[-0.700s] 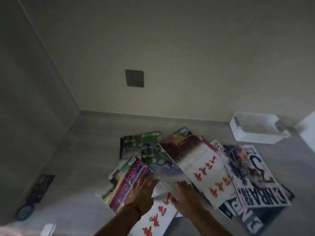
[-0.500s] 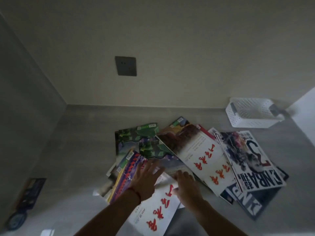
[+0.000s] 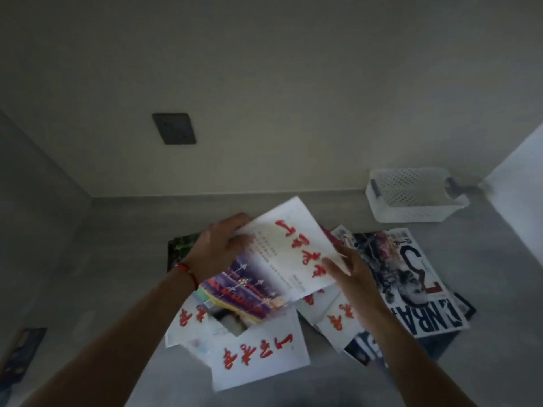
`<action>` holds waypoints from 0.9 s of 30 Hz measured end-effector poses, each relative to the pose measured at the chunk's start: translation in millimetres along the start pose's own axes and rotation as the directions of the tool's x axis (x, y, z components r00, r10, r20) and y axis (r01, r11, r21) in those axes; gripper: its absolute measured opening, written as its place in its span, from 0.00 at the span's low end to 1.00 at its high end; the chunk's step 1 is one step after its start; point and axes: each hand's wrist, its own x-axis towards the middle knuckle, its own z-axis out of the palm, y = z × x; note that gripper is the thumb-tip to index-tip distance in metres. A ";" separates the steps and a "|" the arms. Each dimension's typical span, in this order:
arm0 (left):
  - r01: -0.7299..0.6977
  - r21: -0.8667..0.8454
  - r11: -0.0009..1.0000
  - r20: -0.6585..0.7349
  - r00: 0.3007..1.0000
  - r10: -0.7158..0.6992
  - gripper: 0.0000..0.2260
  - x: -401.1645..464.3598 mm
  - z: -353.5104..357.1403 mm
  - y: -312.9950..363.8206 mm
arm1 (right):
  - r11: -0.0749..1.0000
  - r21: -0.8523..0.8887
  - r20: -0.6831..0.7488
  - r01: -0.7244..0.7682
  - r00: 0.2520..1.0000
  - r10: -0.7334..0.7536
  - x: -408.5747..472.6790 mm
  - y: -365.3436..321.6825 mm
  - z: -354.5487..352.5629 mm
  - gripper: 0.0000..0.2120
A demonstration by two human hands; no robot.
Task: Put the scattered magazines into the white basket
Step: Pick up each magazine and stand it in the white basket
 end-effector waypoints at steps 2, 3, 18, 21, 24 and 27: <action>0.039 -0.107 0.994 -0.058 0.997 -0.046 0.03 22.5 15.7 27.1 | 0.993 0.102 -0.051 -0.054 0.997 0.059 11.3 -1.5 -38.7 0.26; 0.065 -0.190 0.980 -0.091 0.992 -0.083 0.05 33.3 26.6 39.7 | 0.991 0.122 -0.042 -0.057 0.997 0.063 18.0 -3.1 -57.6 0.25; 0.190 -0.153 0.970 -0.228 0.948 -0.221 0.10 201.9 182.2 182.1 | 0.709 -0.627 -0.189 0.324 0.819 -0.541 138.5 -140.1 -304.7 0.05; 0.258 -0.244 0.935 -0.213 0.926 -0.311 0.04 243.1 199.1 190.7 | 0.703 -0.642 -0.220 0.306 0.805 -0.551 169.6 -157.1 -328.5 0.06; 0.333 -0.305 0.892 -0.191 0.896 -0.400 0.07 279.6 219.1 193.3 | 0.718 -0.633 -0.239 0.290 0.809 -0.538 201.8 -153.3 -344.8 0.07; 0.390 -0.353 0.850 -0.163 0.869 -0.467 0.09 304.6 239.0 188.3 | 0.716 -0.654 -0.242 0.246 0.828 -0.505 230.3 -138.7 -357.8 0.08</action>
